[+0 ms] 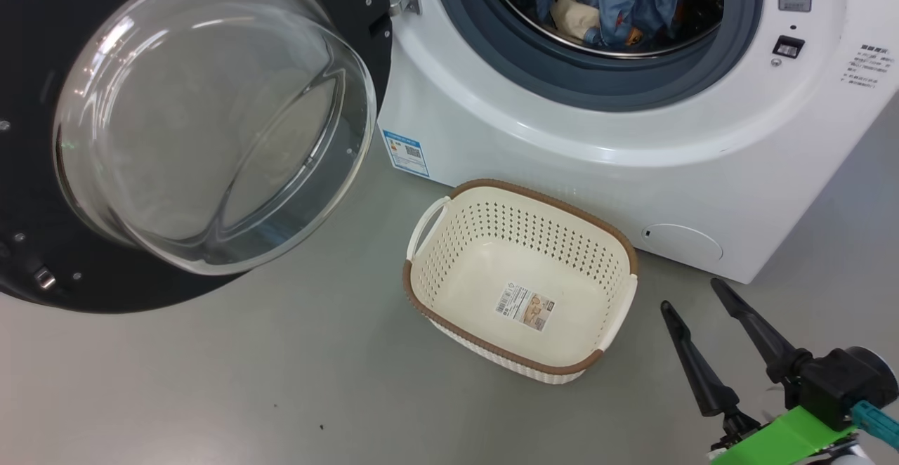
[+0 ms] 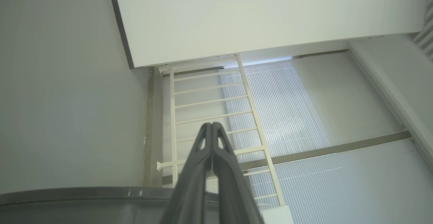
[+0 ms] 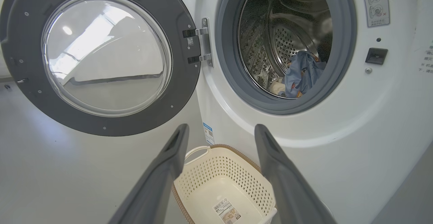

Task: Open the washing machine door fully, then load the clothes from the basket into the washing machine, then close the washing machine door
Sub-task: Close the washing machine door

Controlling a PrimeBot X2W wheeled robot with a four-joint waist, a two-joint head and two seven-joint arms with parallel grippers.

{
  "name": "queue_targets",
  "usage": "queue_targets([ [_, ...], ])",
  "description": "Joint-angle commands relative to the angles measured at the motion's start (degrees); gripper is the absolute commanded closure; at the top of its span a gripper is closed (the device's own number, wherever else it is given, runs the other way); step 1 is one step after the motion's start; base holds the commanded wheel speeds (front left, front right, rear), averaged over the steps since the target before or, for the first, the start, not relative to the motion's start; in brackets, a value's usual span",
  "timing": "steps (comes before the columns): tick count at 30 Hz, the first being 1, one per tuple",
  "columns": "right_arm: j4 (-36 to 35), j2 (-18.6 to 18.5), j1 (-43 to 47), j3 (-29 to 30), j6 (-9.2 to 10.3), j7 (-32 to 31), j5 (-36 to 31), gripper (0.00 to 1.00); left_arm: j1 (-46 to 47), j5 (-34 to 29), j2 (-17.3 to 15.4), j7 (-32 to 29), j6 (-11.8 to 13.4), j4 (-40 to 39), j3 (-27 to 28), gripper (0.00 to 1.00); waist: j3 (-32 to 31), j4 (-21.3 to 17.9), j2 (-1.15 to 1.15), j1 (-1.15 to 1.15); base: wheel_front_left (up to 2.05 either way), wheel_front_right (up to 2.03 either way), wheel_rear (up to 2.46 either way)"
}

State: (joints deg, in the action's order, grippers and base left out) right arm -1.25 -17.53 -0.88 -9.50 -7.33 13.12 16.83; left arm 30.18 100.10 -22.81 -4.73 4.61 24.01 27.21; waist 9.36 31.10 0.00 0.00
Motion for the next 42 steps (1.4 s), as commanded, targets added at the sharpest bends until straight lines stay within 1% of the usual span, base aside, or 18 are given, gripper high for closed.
queue_targets([
  [1,-1.7,-1.0,0.7,-0.8,-0.16,0.0,-0.1,0.0,1.8,0.2,-4.1,-0.7,0.2,0.1,1.0,1.0,0.4,0.0,0.0,0.0,0.0,0.0,0.0],
  [7,-4.0,-2.1,1.7,0.2,-0.16,-1.1,-0.1,0.0,3.8,-0.9,-5.2,-3.8,-0.6,7.0,-1.8,1.0,2.0,0.0,0.0,0.0,0.0,0.0,0.0],
  [21,-9.6,-3.8,4.6,3.3,-0.16,-3.9,-0.1,0.0,9.6,-3.6,-5.1,-3.6,-4.1,17.0,-5.0,1.0,6.0,0.2,0.0,0.0,0.0,0.0,0.0],
  [26,-11.0,-4.3,5.1,3.8,-0.16,-4.7,0.0,0.0,11.0,-4.1,-5.1,-4.2,-5.3,19.2,-5.7,1.0,7.1,-0.2,0.0,0.0,0.0,0.0,0.0],
  [31,-11.7,-4.6,5.3,4.3,-0.16,-5.2,0.2,0.0,11.5,-5.3,-5.9,-5.6,-5.9,20.7,-7.2,1.0,7.8,-0.6,0.0,0.0,0.0,0.0,0.0],
  [42,-12.5,-4.5,5.1,4.9,-0.16,-5.7,0.3,0.0,12.2,-7.0,-6.4,-8.2,-7.3,21.7,-9.6,1.0,8.7,-0.2,0.0,0.0,0.0,0.0,0.0],
])
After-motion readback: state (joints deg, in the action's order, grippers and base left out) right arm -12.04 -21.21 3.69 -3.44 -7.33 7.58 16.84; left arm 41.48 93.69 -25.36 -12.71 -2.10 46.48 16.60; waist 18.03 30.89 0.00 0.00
